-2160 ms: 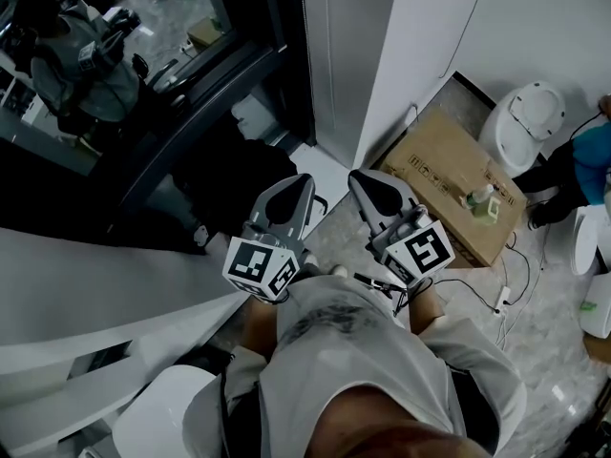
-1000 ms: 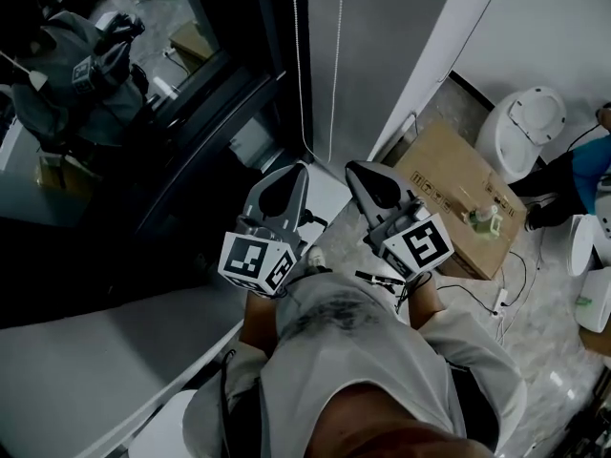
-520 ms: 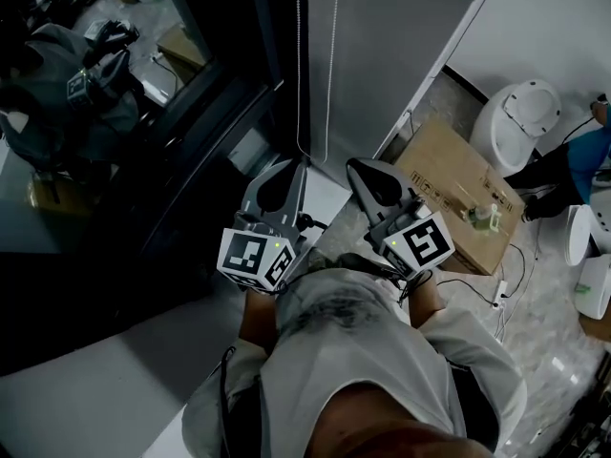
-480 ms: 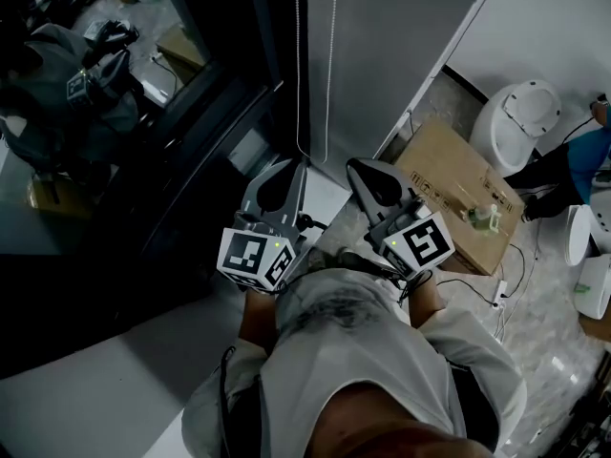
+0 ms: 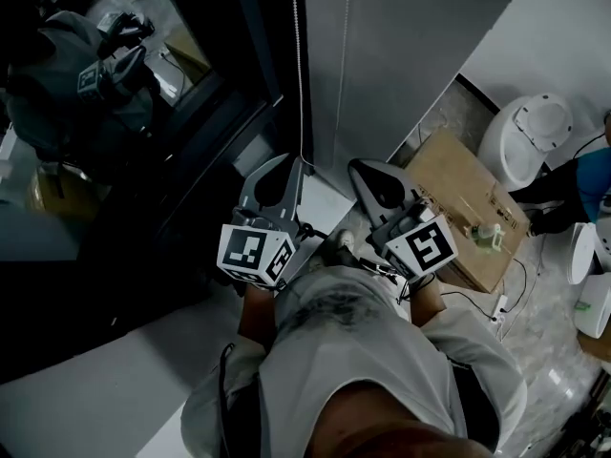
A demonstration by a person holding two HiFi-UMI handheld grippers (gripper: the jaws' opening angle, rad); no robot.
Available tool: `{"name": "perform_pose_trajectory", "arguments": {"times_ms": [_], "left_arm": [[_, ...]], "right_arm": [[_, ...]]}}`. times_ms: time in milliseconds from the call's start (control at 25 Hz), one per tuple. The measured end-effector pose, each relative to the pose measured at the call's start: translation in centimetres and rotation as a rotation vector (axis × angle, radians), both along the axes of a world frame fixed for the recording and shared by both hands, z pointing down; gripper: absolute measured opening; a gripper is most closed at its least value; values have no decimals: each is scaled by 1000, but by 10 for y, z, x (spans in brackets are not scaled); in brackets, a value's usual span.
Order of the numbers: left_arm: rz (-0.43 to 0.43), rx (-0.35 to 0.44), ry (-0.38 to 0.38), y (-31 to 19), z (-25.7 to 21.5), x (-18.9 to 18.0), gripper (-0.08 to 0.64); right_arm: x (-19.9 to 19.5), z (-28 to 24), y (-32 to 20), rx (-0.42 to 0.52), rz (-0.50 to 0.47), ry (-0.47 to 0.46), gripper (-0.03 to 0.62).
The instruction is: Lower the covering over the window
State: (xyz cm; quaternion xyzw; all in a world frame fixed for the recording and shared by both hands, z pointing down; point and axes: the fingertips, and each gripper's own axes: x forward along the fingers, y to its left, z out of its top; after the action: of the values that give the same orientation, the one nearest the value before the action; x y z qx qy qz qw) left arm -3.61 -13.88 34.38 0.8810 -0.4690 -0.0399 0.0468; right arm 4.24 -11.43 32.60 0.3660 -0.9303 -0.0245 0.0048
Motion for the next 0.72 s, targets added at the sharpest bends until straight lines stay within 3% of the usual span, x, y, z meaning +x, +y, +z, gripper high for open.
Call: {"name": "perform_pose_trajectory", "arguments": {"times_ms": [720], "left_arm": [[-62,5,-33,-66,6,10,8]], "right_arm": [[5,15,-43,-40,-55,6,17]]}}
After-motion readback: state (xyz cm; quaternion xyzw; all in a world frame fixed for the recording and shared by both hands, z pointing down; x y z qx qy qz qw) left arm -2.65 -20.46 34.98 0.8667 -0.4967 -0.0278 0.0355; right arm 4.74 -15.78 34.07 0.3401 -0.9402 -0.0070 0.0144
